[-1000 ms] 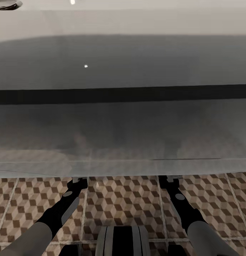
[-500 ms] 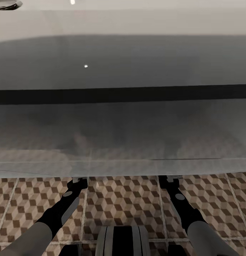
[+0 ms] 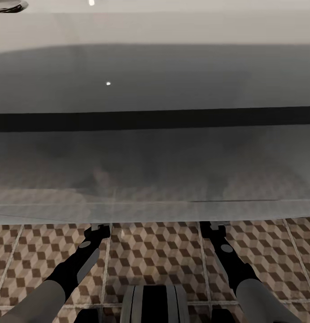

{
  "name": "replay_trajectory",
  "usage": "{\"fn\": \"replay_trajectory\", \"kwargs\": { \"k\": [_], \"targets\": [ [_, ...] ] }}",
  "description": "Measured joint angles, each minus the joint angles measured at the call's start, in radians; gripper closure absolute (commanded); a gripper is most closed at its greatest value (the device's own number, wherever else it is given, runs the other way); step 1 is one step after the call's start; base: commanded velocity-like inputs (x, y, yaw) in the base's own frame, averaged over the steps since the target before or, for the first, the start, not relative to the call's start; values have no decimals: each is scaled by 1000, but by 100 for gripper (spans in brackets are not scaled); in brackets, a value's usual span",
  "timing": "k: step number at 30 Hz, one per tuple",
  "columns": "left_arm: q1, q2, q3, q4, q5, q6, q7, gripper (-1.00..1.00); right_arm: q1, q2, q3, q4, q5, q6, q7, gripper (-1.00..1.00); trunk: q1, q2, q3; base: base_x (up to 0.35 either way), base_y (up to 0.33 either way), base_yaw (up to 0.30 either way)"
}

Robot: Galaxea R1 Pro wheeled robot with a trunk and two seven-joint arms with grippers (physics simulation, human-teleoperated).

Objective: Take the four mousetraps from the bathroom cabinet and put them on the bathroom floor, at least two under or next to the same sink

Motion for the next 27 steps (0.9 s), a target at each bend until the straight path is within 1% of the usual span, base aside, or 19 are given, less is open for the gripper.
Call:
{"fn": "replay_trajectory", "kwargs": {
  "k": [10,18,23,25,27],
  "targets": [
    [0,-2,-5,-3,1,-1,3,100,0,0,-1,0,-1,0,0,100,0,0,0,0,0,0],
    [1,-3,-9,-5,3,-2,-5,100,0,0,-1,-1,2,0,-8,100,0,0,0,0,0,0],
    [1,1,-14,-6,2,-2,-69,100,0,0,-6,-1,2,-1,-9,100,0,0,0,0,0,0],
    [1,-1,-14,-7,1,-3,-85,100,0,0,-8,-2,2,-2,-9,100,0,0,0,0,0,0],
    [1,-4,-14,-6,-1,-19,-94,100,0,0,-9,-3,2,-3,-9,100,0,0,0,0,0,0]
  ]
}}
